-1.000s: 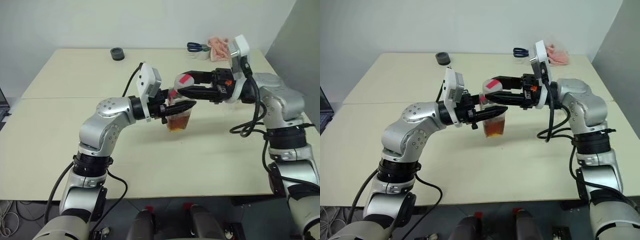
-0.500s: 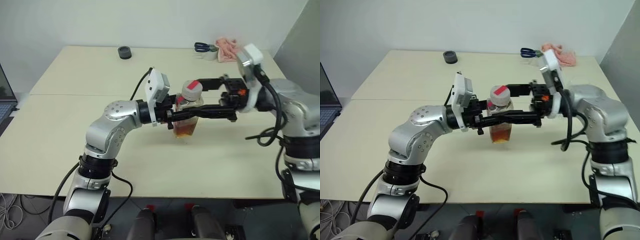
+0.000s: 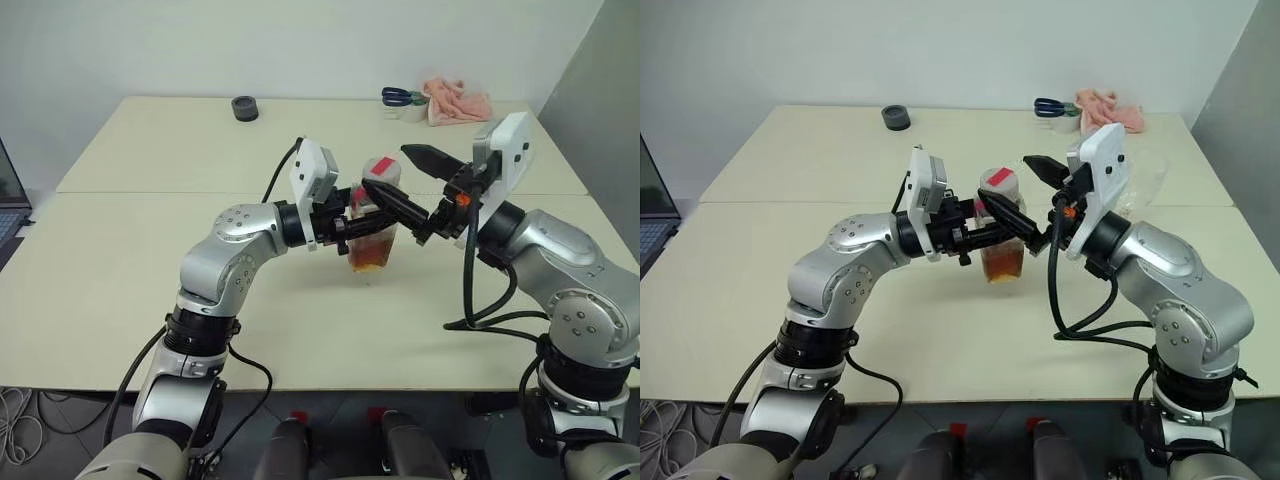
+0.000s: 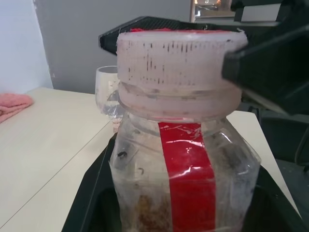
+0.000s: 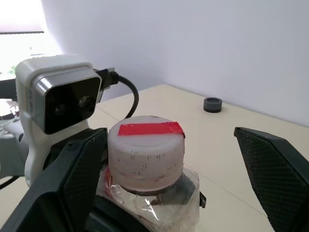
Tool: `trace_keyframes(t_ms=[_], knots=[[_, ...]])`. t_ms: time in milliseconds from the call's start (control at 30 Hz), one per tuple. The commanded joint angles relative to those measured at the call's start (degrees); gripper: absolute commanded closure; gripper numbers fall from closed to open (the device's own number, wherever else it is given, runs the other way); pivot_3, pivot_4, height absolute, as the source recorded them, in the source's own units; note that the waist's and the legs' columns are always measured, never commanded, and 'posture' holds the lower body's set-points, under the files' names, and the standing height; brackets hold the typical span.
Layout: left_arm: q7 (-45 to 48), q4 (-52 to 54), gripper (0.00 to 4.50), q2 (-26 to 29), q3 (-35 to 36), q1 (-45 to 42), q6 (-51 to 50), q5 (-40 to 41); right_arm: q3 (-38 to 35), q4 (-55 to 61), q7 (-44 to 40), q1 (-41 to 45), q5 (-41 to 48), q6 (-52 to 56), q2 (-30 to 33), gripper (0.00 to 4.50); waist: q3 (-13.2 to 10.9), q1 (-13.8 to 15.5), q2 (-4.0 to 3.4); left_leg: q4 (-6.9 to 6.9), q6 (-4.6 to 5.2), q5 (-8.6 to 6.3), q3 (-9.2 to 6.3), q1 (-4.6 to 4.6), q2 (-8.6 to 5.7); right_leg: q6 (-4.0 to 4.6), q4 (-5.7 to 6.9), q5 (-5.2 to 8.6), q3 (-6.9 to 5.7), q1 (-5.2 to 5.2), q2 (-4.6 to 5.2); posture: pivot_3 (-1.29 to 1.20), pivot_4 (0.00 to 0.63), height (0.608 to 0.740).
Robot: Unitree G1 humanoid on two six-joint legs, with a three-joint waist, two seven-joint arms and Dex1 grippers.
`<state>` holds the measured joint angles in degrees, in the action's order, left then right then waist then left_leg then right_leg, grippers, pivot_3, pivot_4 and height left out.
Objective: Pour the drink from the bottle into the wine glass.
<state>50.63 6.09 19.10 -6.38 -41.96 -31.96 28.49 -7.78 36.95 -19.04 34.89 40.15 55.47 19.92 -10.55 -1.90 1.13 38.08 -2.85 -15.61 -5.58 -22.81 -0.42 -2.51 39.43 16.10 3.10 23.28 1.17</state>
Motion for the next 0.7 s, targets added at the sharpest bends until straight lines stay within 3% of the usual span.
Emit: trace_keyframes(t_ms=[33, 400, 467, 633, 700], knots=[[0.0, 1.0, 2.52, -0.7, 0.6, -2.2, 2.1, 0.1, -0.8, 2.6, 2.0, 0.6, 2.9, 0.6, -0.2, 0.03, 0.0, 0.0, 0.00, 0.00, 0.00, 0.00, -0.01, -0.02, 0.00, 0.00, -0.01, 0.00, -0.04, 0.00, 0.00, 0.00, 0.150, 0.740], [-0.2, 1.9, 2.52, -0.8, 0.5, -2.1, 1.8, 0.2, 0.9, 1.7, 4.3, 3.0, 5.2, -0.6, -1.5, 0.03, 0.0, 0.0, 0.00, -0.01, 0.03, 0.02, -0.02, -0.02, 0.00, 0.02, 0.00, -0.01, -0.12, 0.00, -0.01, 0.00, 0.150, 0.740], [-0.2, 2.0, 2.52, -0.5, 0.7, -2.0, 1.6, 0.2, 0.2, 1.8, 5.0, 3.6, 6.5, -0.6, -1.9, 0.39, 0.0, 0.0, 0.00, -0.01, 0.04, 0.02, -0.04, -0.03, 0.00, 0.02, -0.01, -0.01, -0.18, -0.02, -0.01, 0.00, 0.150, 0.740], [-0.2, 2.1, 2.52, -0.1, 0.8, -1.9, 1.6, 0.4, 0.2, 1.9, 5.6, 3.5, 7.9, -0.6, -1.4, 0.39, 0.0, 0.0, 0.00, -0.02, 0.04, 0.02, -0.06, -0.06, 0.01, 0.03, -0.03, -0.01, -0.23, -0.02, 0.00, 0.00, 0.150, 0.740], [-0.3, 2.2, 2.52, 0.0, 0.8, -1.9, 1.5, 0.4, 0.7, 1.7, 5.3, 3.0, 7.7, -0.9, -0.9, 0.75, 0.0, 0.0, -0.01, -0.01, 0.04, 0.03, -0.06, -0.06, 0.01, 0.03, -0.03, -0.01, -0.24, -0.02, 0.01, 0.00, 0.150, 0.740]])
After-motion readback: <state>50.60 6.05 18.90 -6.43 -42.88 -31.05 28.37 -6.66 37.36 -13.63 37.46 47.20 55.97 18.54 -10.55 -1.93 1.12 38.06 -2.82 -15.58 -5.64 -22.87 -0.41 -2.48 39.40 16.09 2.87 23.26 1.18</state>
